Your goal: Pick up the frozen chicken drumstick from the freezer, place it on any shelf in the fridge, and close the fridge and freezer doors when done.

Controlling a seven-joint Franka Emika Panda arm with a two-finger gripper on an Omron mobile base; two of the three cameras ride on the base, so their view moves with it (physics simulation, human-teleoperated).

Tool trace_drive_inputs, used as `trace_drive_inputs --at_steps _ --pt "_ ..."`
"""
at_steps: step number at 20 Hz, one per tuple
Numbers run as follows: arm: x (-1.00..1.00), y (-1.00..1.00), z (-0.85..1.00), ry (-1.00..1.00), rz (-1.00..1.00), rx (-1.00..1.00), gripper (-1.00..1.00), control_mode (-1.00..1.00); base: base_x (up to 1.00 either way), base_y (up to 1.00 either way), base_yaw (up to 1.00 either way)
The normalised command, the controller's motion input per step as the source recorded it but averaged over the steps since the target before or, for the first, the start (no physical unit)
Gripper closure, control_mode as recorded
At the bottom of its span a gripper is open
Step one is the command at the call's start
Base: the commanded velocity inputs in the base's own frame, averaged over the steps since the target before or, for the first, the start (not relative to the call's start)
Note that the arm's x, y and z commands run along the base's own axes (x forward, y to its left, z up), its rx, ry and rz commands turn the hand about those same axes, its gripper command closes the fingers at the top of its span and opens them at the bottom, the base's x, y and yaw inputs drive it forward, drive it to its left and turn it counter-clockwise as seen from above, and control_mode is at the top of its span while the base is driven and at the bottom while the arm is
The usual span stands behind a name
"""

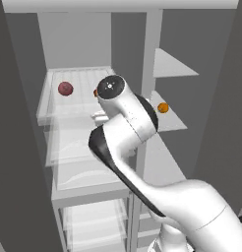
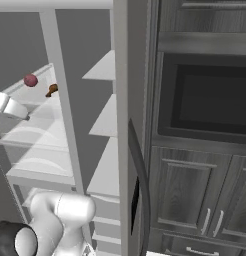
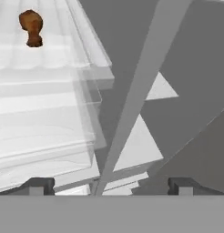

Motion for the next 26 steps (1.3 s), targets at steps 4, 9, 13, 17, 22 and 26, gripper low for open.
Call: trace_drive_inputs --at_steps 4,9,13,17,22,26 --pt "-0.79 -1.00 -0.12 0.26 0.01 0.20 -1.00 -1.00 0.00 0.00 0.00" --pt "-0.22 -0.69 -0.09 0.16 0.02 0.05 -1.00 -1.00 0.00 0.00 0.00" --pt "0.00 0.00 0.00 0.00 0.00 0.00 -1.00 -1.00 0.00 0.00 0.00" --pt "0.00 0.00 0.00 0.00 0.00 0.00 -1.00 -1.00 0.00 0.00 0.00" --pt "-0.02 0.12 0.00 0.00 0.00 0.00 -1.00 1.00 0.00 0.23 0.00" --pt "0.00 0.00 0.00 0.00 0.00 0.00 -1.00 1.00 0.00 0.61 0.00"
